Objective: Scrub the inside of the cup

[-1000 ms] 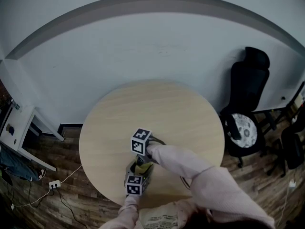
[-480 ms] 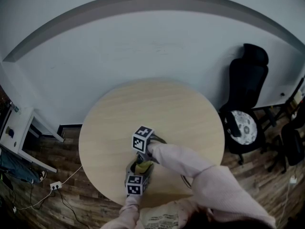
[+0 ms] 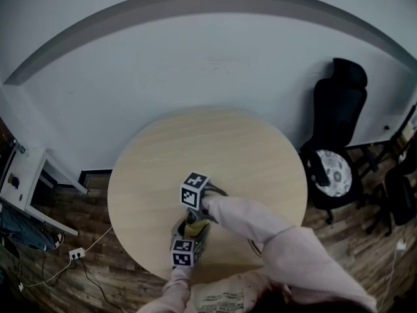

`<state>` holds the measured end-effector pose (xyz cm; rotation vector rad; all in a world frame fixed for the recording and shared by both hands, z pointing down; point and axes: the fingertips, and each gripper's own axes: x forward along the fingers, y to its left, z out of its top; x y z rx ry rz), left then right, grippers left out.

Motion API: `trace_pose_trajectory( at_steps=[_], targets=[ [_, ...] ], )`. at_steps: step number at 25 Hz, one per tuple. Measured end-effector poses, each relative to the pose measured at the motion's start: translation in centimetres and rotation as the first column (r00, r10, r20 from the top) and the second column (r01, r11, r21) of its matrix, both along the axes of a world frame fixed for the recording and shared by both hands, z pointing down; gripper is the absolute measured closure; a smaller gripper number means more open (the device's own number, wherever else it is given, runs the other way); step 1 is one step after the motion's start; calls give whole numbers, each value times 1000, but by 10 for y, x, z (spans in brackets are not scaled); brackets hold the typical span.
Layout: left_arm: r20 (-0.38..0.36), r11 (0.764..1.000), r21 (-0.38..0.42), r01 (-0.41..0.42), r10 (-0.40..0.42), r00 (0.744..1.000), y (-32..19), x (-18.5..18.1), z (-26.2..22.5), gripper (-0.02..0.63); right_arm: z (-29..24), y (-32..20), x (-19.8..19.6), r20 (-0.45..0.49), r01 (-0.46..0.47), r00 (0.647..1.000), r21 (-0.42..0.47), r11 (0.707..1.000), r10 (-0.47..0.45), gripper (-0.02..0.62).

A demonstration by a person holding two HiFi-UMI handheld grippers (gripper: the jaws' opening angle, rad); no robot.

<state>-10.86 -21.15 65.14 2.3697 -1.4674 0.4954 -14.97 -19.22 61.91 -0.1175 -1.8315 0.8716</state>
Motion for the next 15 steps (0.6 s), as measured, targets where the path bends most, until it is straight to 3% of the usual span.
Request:
trace_pose_trajectory(
  at_steps=[15],
  targets=[
    [-11,1000,13,2,-2,1000,3,-4,-7,219,0,-1,2,5,16,1000,18,1000,-16,569]
  ],
)
